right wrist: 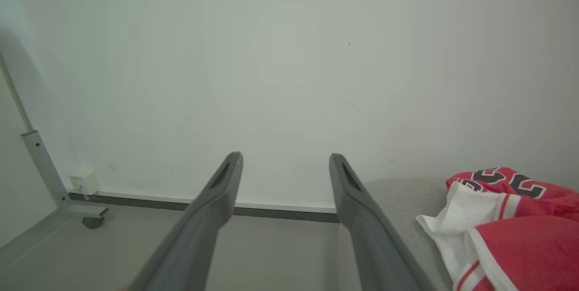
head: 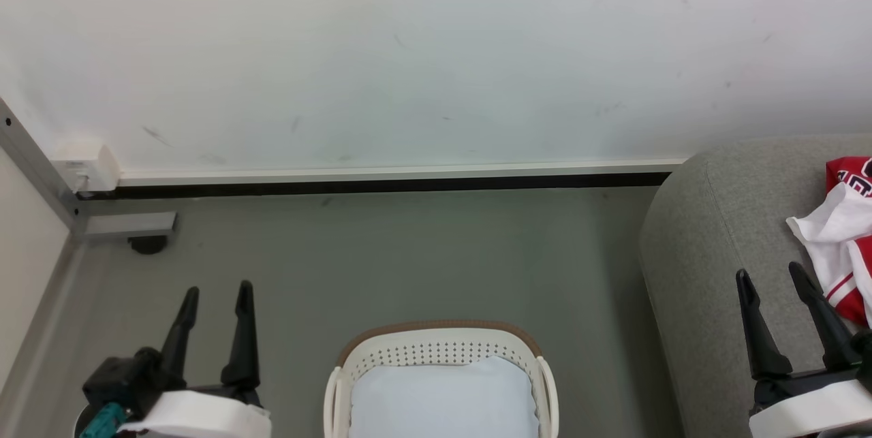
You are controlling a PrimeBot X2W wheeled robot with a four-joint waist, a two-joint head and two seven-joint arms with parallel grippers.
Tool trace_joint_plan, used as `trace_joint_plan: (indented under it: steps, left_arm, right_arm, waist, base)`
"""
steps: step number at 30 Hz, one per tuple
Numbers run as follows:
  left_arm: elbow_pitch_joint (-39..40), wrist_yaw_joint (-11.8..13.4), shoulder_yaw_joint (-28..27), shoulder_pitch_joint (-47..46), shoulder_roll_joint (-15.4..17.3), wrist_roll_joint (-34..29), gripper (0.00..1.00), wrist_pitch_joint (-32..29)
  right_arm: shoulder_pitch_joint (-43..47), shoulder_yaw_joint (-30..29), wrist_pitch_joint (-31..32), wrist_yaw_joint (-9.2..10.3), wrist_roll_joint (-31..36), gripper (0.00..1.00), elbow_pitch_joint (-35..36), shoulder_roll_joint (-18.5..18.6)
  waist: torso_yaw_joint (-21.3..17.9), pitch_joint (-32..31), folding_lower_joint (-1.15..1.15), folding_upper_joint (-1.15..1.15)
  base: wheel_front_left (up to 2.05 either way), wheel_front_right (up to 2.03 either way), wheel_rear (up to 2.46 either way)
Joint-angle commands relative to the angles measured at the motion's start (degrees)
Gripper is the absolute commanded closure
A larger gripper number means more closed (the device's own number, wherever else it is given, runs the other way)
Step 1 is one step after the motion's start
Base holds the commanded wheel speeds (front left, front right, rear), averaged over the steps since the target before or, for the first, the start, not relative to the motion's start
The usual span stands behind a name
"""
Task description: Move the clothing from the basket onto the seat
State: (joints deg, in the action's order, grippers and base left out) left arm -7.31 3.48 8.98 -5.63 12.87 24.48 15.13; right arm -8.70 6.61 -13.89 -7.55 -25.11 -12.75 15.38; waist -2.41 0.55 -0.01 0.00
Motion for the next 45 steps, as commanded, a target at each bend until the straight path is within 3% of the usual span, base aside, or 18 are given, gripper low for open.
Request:
trace_joint_plan:
  steps: [1, 5, 11, 22, 38, 39, 45]
  left_arm:
    - [0.2, -0.3, -0.7, 0.8, -0.3, -1.5, 0.00, 0.0]
    - [0.1, -2.5, -4.0, 2.7, -3.6, -5.3, 0.00, 0.0]
    - [-1.2, -5.9, -7.6, 2.8, -6.8, -10.0, 0.00, 0.0]
    - [-1.8, -8.5, -10.8, 2.0, -9.0, -12.9, 0.00, 0.0]
    - [-3.5, -10.1, -11.7, 2.2, -9.9, -13.4, 0.00, 0.0]
    - [-3.6, -10.0, -11.5, 2.2, -10.0, -13.4, 1.00, 0.0]
    - [-5.9, -10.0, -11.9, 2.6, -10.4, -10.4, 1.00, -1.3]
  right_arm:
    - [0.6, -0.2, -0.6, 0.13, 2.1, 0.00, -0.1, 0.5]
    - [2.3, -1.4, -1.3, 0.13, 4.6, 0.00, -0.9, -2.9]
    - [3.3, -2.9, -1.3, 0.13, 7.7, 0.00, 3.6, -6.5]
    - [2.5, -2.3, -1.3, 0.13, 7.4, 0.00, 3.7, -7.4]
    - [2.5, -1.9, -1.3, 0.13, 6.9, 0.00, 3.1, -7.4]
    - [2.6, -1.8, -1.1, 0.00, 7.3, 1.00, 3.1, -7.6]
    - [3.7, -1.8, -0.1, 0.00, 4.4, 1.00, 1.6, -8.4]
  waist:
    - [-0.1, 0.1, 0.01, 0.00]
    - [-0.4, 0.4, 0.01, 0.00]
    - [-1.1, 1.0, 0.01, 0.00]
    - [-1.2, 1.2, 0.01, 0.00]
    - [-1.1, 0.4, 0.01, 0.00]
    - [-1.1, 0.4, 0.01, 0.00]
    - [-1.0, 0.3, 0.01, 0.00]
  base:
    - [0.00, 0.00, 0.00]
    - [0.00, 0.00, 0.00]
    - [0.00, 0.00, 0.00]
    - [0.00, 0.00, 0.00]
    - [0.00, 0.00, 0.00]
    - [0.00, 0.00, 0.00]
    - [0.00, 0.00, 0.00]
